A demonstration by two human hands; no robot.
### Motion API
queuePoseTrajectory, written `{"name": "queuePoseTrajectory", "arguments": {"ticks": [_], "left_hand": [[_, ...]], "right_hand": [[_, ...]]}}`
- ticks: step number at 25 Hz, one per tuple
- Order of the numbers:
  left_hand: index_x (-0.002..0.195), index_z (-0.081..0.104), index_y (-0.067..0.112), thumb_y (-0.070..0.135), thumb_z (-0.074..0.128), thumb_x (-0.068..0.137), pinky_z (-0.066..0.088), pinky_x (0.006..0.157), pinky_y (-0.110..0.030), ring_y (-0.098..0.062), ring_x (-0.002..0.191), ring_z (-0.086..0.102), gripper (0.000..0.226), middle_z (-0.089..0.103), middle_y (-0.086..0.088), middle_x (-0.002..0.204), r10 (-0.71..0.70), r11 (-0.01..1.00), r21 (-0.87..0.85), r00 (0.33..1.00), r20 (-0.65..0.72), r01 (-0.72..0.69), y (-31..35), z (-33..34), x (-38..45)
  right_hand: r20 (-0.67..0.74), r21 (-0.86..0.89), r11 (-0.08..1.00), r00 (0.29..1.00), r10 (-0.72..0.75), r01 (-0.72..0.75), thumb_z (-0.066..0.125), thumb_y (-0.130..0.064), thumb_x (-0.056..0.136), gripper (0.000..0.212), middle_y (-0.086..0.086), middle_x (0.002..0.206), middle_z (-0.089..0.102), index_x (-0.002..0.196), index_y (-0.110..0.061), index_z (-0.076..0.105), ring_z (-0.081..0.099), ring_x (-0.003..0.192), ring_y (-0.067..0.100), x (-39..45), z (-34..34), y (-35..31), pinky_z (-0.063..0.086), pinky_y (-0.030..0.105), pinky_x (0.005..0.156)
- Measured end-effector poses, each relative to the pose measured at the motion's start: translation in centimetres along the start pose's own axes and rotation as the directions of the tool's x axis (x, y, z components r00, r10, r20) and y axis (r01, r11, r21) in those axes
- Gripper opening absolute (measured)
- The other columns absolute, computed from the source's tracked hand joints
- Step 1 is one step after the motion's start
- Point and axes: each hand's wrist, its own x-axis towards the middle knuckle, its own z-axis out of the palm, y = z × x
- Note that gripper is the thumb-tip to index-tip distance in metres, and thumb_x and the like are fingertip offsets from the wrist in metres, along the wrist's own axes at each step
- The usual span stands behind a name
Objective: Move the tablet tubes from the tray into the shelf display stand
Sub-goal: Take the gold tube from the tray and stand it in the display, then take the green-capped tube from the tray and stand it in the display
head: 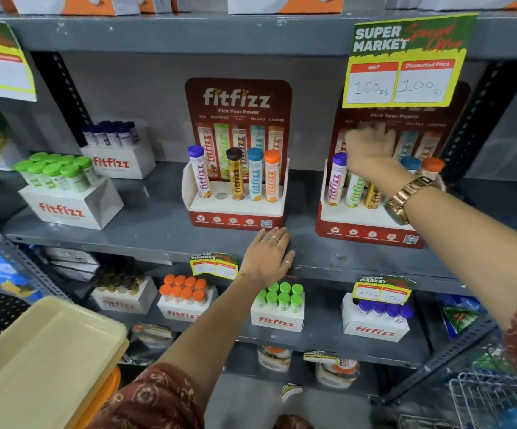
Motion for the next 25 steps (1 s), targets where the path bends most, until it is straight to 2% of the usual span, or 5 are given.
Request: {"name": "queuePoseTrajectory", "arguments": {"ticks": [3,6,15,20,25], "left_hand": [[0.136,0.041,0.006,0.030,0.033,0.097,0.021,0.116,-0.040,-0.026,0.134,0.037,0.046,0.045,-0.013,0.143,-0.081,0.996,0.027,0.990,-0.112,0.084,-3.1,-1.5,-2.2],[0.110,0.061,0.002,0.029,0.032,0.088,0.047,0.094,-0.041,-0.033,0.103,0.063,0.045,0.067,-0.018,0.112,-0.161,0.982,0.064,0.961,-0.226,0.179,-7.4,-2.4,-6.1],[0.091,0.064,0.006,0.028,0.033,0.082,0.053,0.075,-0.035,-0.030,0.083,0.067,0.040,0.071,-0.014,0.089,-0.544,0.823,0.119,0.831,-0.120,0.556,-20.2,-1.7,-24.7],[0.099,0.064,0.004,0.028,0.030,0.083,0.052,0.080,-0.041,-0.032,0.092,0.067,0.045,0.070,-0.017,0.102,-0.767,0.635,0.116,0.641,-0.016,0.763,-24.3,-0.2,-36.9],[0.133,0.043,0.002,0.026,0.047,0.093,0.031,0.105,-0.048,-0.032,0.130,0.041,0.047,0.046,-0.019,0.140,-0.928,0.371,0.072,0.366,0.065,0.926,-25.4,2.8,-47.2]], "right_hand": [[-0.240,0.094,0.981,0.960,-0.144,0.170,0.061,-0.001,0.081,0.041,0.018,0.128,0.055,0.121,-0.008,0.058,0.041,0.124,0.037,-1.9,0.3,-4.5,0.036,0.045,0.099],[-0.414,0.141,0.901,0.851,-0.322,0.410,0.056,0.002,0.082,0.030,0.021,0.115,0.063,0.111,0.000,0.061,0.051,0.113,0.038,-4.4,1.2,-9.7,0.042,0.046,0.090],[-0.468,0.085,0.584,0.550,-0.692,0.807,0.066,0.005,0.052,0.022,0.014,0.069,0.064,0.071,-0.005,0.065,0.062,0.061,0.033,-12.5,4.7,-29.5,0.049,0.031,0.051],[-0.380,0.176,0.368,0.408,-0.830,0.913,0.064,0.004,0.062,0.021,0.016,0.079,0.067,0.082,-0.004,0.066,0.063,0.070,0.035,-19.7,7.1,-40.3,0.053,0.037,0.060],[-0.224,0.288,0.149,0.218,-0.950,0.946,0.052,0.002,0.079,0.028,0.016,0.099,0.065,0.103,-0.004,0.063,0.059,0.093,0.036,-28.2,10.0,-47.6,0.048,0.043,0.077]]}}
